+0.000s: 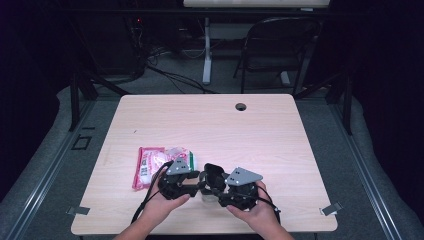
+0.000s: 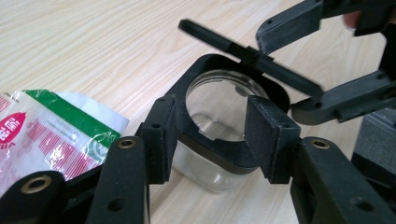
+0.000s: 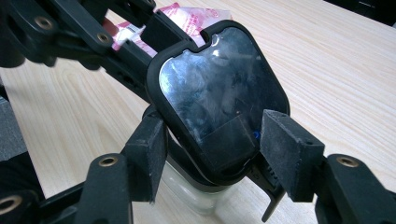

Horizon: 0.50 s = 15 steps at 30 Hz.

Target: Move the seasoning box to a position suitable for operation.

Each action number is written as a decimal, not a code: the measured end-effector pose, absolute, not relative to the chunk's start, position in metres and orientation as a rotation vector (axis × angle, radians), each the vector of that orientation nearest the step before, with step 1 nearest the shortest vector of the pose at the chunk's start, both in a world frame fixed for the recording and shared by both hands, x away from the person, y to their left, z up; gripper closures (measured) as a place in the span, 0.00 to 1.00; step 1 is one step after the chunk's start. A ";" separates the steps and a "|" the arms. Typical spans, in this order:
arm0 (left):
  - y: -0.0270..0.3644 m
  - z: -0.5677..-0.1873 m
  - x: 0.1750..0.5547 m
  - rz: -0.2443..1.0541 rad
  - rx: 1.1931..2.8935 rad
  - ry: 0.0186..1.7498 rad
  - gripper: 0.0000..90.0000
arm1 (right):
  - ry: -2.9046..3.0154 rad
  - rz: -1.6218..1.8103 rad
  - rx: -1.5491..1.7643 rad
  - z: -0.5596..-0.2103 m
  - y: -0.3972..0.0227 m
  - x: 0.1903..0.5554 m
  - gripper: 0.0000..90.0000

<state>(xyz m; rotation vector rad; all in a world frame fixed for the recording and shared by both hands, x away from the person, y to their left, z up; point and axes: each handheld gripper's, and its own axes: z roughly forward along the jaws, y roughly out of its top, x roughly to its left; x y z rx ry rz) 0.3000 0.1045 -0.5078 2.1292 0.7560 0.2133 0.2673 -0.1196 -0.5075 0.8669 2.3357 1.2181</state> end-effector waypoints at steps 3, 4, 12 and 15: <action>0.103 -0.510 0.300 0.223 2.137 0.753 0.57 | 2.338 1.222 0.870 -0.507 -0.120 0.268 0.46; 0.102 -0.511 0.300 0.226 2.145 0.754 0.57 | 2.338 1.222 0.870 -0.507 -0.120 0.268 0.46; 0.103 -0.515 0.302 0.189 2.124 0.759 0.60 | 2.342 1.235 0.886 -0.508 -0.124 0.269 0.46; 0.103 -0.515 0.302 0.185 2.128 0.756 0.60 | 2.338 1.235 0.897 -0.508 -0.126 0.269 0.46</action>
